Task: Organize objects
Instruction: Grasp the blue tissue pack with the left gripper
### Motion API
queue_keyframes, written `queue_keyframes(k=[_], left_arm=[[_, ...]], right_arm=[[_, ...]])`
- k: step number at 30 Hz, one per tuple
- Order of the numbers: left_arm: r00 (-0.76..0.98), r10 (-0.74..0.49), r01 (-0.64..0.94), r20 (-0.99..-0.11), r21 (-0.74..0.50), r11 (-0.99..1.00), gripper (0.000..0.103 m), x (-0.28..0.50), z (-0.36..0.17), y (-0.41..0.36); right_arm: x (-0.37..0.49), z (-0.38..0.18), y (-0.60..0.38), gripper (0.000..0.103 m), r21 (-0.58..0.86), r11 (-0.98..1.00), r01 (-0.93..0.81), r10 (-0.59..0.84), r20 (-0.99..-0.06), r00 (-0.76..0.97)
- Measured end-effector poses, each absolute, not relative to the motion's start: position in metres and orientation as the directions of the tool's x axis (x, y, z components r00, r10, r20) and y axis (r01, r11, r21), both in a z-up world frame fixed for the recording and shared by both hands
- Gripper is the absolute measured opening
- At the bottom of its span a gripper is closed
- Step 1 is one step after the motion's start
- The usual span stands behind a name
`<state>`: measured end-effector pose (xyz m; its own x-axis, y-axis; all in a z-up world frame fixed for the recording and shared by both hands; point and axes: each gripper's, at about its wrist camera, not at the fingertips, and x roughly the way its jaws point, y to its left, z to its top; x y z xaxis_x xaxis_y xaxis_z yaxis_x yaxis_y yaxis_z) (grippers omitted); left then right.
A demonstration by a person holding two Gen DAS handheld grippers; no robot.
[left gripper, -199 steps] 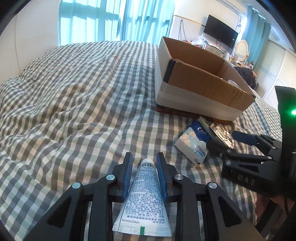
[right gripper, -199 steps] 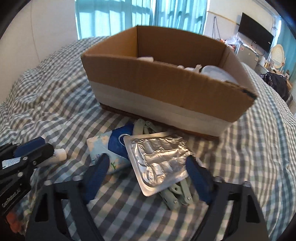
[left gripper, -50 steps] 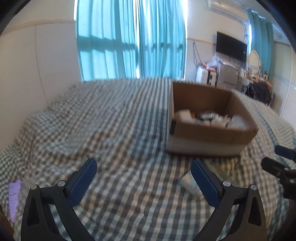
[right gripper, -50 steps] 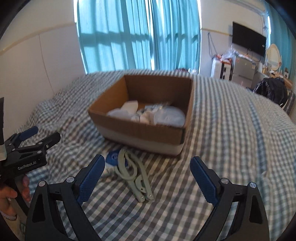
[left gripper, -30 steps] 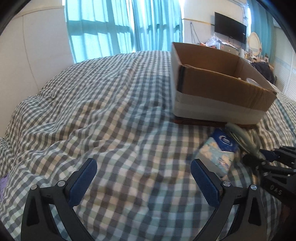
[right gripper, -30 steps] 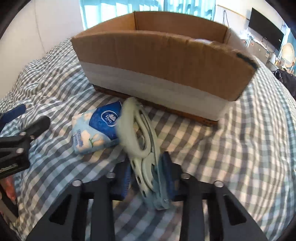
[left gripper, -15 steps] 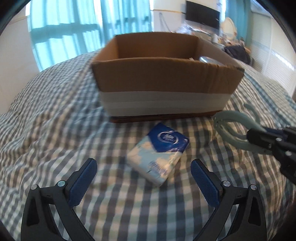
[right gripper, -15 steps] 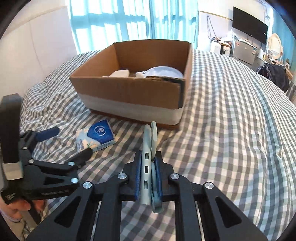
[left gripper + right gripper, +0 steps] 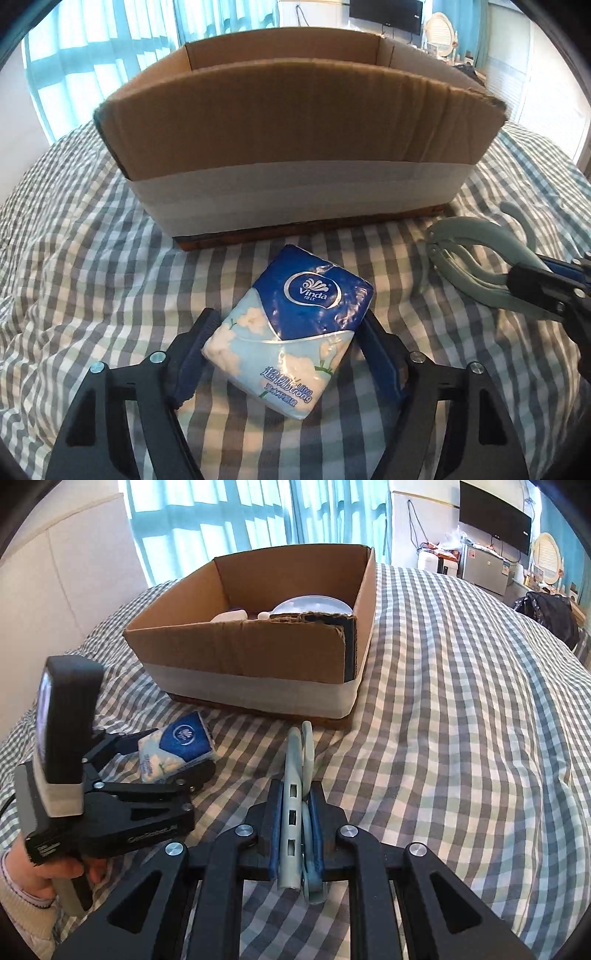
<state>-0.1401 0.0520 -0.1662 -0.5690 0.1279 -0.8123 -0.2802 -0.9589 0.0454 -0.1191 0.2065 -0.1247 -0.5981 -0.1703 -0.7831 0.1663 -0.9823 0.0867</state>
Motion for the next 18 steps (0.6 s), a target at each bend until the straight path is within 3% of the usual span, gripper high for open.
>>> queue_keyframes(k=[18], left_arm=[[-0.692,0.124,-0.2,-0.711,0.024,-0.98,0.076,-0.092,-0.087,0.021]], right_arm=[[-0.07,-0.072,0.21,0.013,0.074,-0.986,0.147,-0.155,-0.716,-0.681]])
